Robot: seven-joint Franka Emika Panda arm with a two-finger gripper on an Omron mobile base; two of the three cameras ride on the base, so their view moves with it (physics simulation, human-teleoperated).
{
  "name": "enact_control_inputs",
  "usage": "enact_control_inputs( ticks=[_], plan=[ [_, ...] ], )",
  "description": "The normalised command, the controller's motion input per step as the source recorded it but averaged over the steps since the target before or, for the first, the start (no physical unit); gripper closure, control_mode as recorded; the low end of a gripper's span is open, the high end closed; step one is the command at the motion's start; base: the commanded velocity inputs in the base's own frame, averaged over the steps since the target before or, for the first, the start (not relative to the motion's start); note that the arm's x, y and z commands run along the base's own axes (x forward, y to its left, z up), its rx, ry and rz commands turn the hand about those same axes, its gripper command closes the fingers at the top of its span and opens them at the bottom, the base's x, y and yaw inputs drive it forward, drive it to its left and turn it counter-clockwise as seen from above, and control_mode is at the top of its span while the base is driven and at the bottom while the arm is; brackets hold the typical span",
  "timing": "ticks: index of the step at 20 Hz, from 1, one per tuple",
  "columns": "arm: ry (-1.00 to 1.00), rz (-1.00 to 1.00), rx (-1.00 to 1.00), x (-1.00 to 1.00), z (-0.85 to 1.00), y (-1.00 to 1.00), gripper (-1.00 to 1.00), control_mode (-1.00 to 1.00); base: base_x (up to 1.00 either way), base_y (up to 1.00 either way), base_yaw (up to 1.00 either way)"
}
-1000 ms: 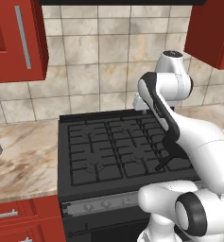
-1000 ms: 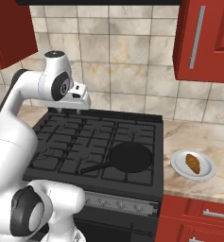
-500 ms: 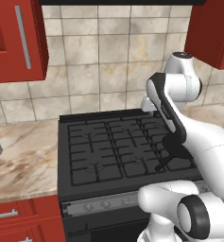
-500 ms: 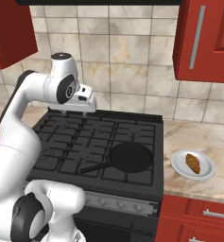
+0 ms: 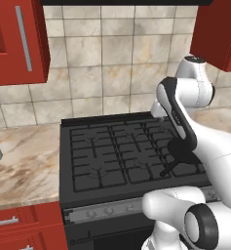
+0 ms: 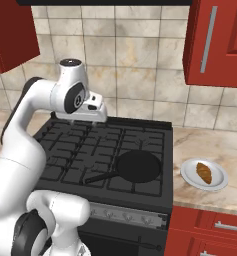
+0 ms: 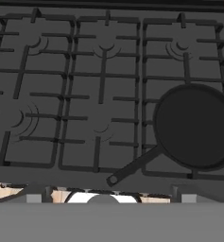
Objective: Pick the croissant and place it on the pan. Then turn on the stove to warm the croissant.
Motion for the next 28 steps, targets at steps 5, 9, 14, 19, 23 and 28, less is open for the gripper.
enact_control_inputs(
  ticks=[5, 9, 14, 19, 23, 28],
  plan=[
    [0.00, 0.00, 0.00, -0.07, -0.06, -0.25, -1.00, -1.00, 0.00, 0.00, 0.00],
    [0.00, 0.00, 0.00, -0.01, -0.01, -0.27, -1.00, -1.00, 0.00, 0.00, 0.00],
    [0.00, 0.00, 0.00, 0.00, -0.03, -0.24, -1.00, -1.00, 0.00, 0.00, 0.00],
    [0.00, 0.00, 0.00, 0.00, -0.06, -0.27, -1.00, -1.00, 0.00, 0.00, 0.00],
    [0.00, 0.00, 0.00, 0.00, -0.09, -0.24, -1.00, -1.00, 0.00, 0.00, 0.00],
    [0.00, 0.00, 0.00, 0.00, -0.06, -0.19, -1.00, -1.00, 0.00, 0.00, 0.00]
  ],
)
